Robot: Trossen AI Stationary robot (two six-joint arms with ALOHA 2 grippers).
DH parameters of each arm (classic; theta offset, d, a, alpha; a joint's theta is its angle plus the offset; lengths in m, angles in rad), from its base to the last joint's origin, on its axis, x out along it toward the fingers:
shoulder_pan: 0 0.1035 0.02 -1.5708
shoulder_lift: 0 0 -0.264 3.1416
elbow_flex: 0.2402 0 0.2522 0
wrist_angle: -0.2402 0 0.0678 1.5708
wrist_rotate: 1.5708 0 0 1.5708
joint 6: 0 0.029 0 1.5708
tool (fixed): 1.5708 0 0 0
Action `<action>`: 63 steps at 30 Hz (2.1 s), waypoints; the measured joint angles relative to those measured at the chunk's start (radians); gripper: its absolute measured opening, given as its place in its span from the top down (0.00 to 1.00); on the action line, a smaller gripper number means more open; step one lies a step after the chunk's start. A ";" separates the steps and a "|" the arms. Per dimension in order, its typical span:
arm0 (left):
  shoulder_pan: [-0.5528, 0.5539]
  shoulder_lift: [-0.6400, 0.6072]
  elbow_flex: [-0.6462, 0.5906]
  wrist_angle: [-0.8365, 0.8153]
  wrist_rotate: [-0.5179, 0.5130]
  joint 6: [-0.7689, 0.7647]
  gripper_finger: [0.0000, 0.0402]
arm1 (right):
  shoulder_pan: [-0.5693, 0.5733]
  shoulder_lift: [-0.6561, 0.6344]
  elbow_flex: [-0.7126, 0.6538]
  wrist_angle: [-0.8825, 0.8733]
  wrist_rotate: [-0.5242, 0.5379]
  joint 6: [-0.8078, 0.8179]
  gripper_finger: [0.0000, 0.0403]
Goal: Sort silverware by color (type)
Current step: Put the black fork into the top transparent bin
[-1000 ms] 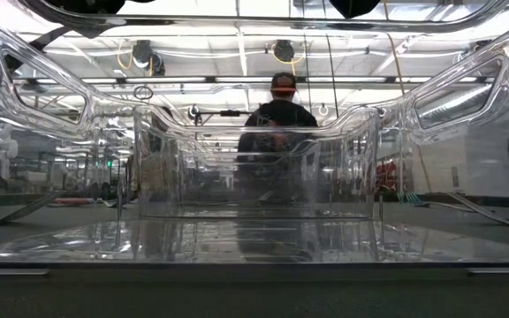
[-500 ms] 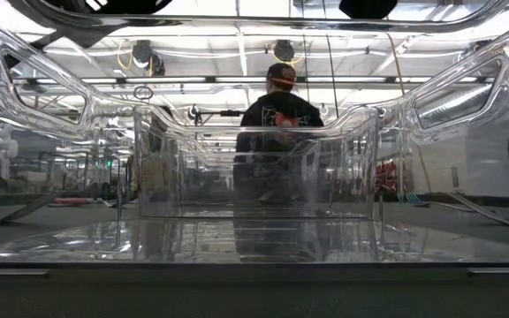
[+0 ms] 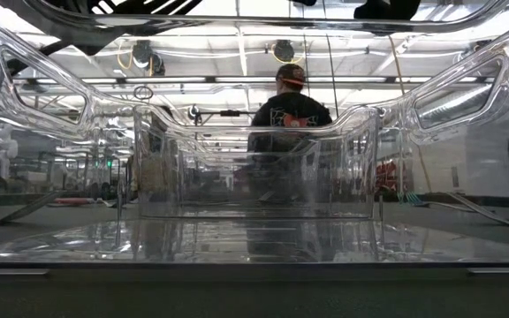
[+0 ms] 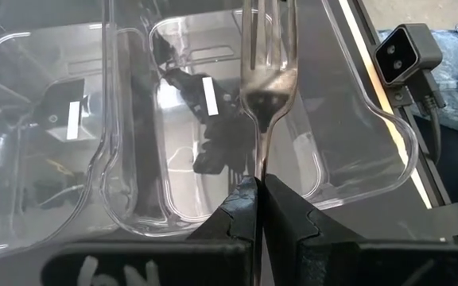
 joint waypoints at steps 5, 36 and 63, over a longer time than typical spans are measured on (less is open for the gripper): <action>0.000 0.000 0.000 -0.001 -0.001 0.016 0.97 | -0.002 0.000 0.000 -0.002 0.001 0.012 0.99; -0.127 -0.070 0.110 0.023 -0.413 0.100 0.56 | 0.075 -0.173 0.000 -0.123 0.178 0.130 1.00; -0.212 -0.099 0.114 -0.081 -0.710 0.212 0.56 | 0.045 -0.584 -0.434 0.098 0.083 0.243 1.00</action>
